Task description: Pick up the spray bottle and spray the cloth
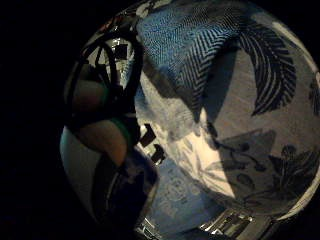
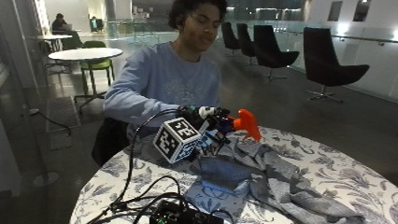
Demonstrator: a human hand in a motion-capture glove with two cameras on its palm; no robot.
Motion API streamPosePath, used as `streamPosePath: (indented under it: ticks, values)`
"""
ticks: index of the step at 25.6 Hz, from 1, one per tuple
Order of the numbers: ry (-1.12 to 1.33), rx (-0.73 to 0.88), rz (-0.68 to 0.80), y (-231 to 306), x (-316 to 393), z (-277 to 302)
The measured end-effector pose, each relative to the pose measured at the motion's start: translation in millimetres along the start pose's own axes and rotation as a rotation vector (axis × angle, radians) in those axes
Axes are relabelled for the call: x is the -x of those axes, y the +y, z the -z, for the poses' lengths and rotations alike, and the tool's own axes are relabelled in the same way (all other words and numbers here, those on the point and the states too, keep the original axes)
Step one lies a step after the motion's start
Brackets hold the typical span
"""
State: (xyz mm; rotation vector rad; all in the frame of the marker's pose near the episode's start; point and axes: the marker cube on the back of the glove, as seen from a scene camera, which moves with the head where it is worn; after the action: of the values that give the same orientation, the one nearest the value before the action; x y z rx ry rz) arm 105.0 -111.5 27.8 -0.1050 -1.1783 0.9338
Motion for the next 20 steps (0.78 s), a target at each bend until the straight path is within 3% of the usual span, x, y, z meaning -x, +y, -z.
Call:
streamPosePath:
  ticks: [20]
  values:
    - [0.003,-0.014,0.035,-2.7,1.9,-12.2]
